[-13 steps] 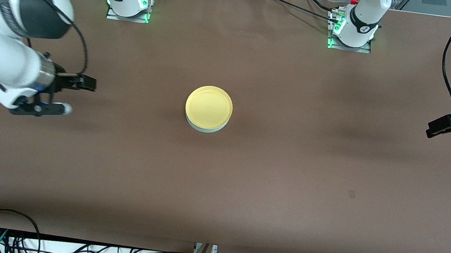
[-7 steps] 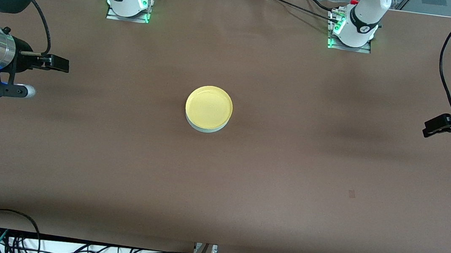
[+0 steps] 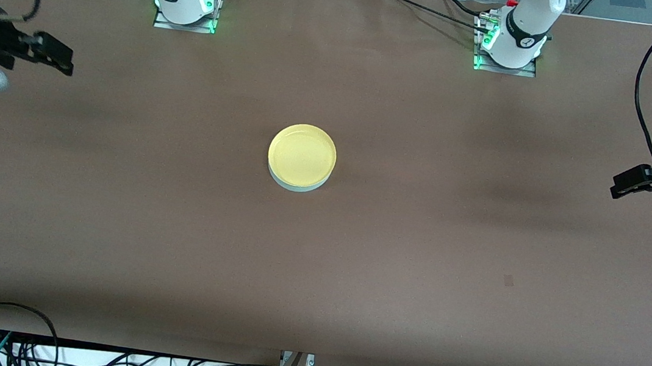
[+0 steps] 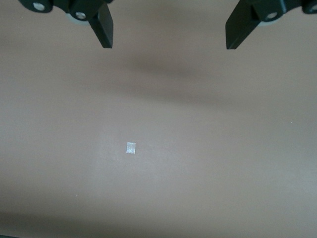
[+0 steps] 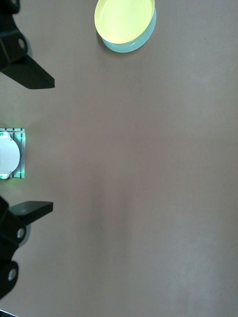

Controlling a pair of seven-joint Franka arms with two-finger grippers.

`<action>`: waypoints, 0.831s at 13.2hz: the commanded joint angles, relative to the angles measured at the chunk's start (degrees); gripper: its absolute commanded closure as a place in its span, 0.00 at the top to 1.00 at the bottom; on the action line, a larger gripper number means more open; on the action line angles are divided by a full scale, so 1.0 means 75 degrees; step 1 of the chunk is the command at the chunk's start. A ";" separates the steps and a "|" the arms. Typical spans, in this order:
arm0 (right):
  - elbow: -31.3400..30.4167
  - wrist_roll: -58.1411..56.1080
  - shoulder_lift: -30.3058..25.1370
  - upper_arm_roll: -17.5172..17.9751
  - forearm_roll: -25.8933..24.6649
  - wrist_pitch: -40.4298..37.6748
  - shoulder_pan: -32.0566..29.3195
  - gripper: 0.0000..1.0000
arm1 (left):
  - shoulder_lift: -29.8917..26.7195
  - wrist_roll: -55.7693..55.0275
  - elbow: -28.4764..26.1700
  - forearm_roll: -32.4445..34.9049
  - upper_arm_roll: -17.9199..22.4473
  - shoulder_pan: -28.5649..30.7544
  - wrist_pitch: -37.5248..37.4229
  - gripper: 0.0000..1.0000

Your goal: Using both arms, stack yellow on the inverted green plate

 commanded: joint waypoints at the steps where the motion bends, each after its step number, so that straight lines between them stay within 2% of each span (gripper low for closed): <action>1: -0.0834 -0.0144 -0.0670 0.0115 -0.0069 0.0043 -0.0148 1.00 | 0.0023 -0.0013 0.0081 -0.0120 -0.0007 -0.0018 -0.0082 1.00; 3: -0.0941 -0.0273 -0.0730 0.0220 -0.0046 -0.0366 -0.0183 1.00 | 0.0023 -0.0024 0.0081 -0.0120 -0.0007 -0.0018 -0.0082 1.00; 11: -0.0847 -0.0285 -0.0448 0.0185 -0.0046 -0.0309 -0.0183 1.00 | 0.0023 -0.0024 0.0081 -0.0132 -0.0019 -0.0018 -0.0082 1.00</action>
